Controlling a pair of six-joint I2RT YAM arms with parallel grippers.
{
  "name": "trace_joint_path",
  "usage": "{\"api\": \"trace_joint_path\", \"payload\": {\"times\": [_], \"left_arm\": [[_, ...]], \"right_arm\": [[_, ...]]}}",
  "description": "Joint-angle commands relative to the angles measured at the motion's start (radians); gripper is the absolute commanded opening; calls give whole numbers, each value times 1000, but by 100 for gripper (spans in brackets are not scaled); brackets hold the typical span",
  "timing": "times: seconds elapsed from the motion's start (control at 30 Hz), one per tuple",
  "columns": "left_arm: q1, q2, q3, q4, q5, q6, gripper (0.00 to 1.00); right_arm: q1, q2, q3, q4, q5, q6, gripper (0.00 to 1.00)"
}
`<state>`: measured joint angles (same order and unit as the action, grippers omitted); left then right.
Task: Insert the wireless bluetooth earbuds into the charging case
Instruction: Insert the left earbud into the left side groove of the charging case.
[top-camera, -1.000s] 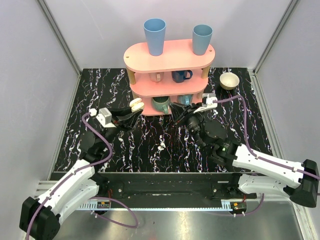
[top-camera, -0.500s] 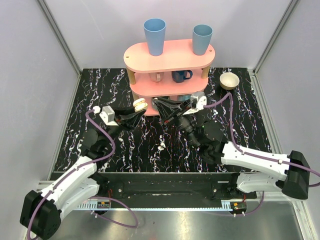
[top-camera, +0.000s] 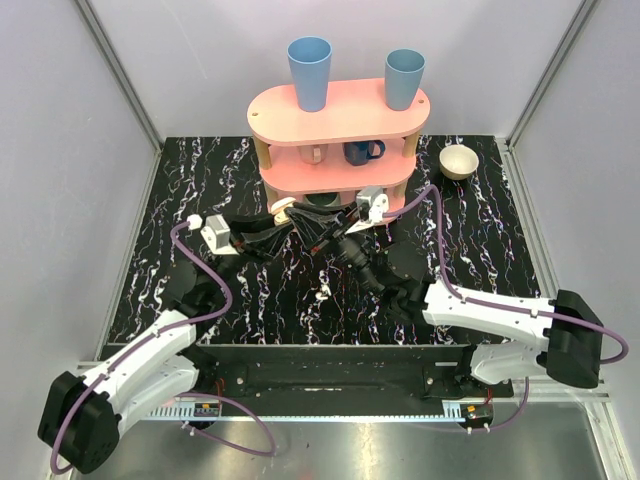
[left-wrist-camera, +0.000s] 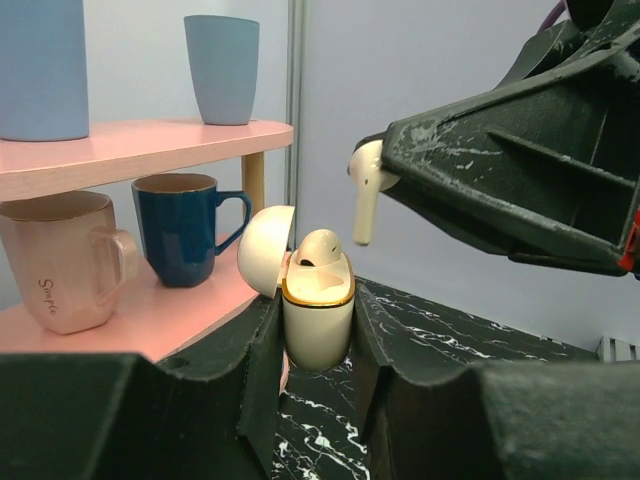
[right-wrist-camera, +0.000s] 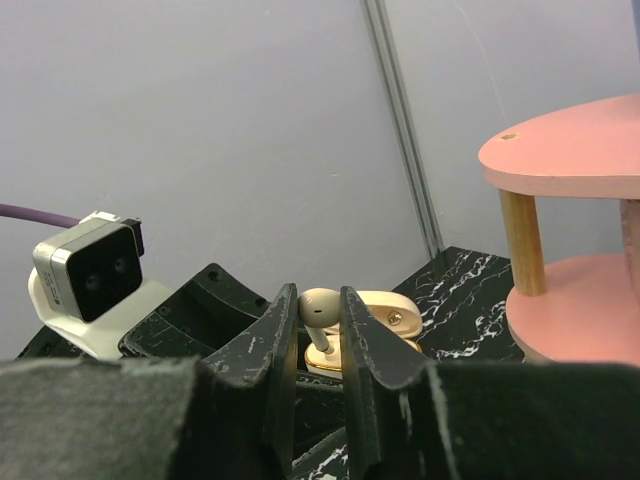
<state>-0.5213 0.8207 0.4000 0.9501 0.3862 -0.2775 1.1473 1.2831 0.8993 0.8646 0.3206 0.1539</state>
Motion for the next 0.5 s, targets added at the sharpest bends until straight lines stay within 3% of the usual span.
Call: {"api": "trace_joint_path", "payload": {"times": [0.0,0.47], "left_arm": [[-14,11,23,107,16,-6,0],[-32,15,10,159,6,12,0]], "right_arm": [[15,13,53,74,-37,15,0],[20,45,64,57,-41,21,0]]}}
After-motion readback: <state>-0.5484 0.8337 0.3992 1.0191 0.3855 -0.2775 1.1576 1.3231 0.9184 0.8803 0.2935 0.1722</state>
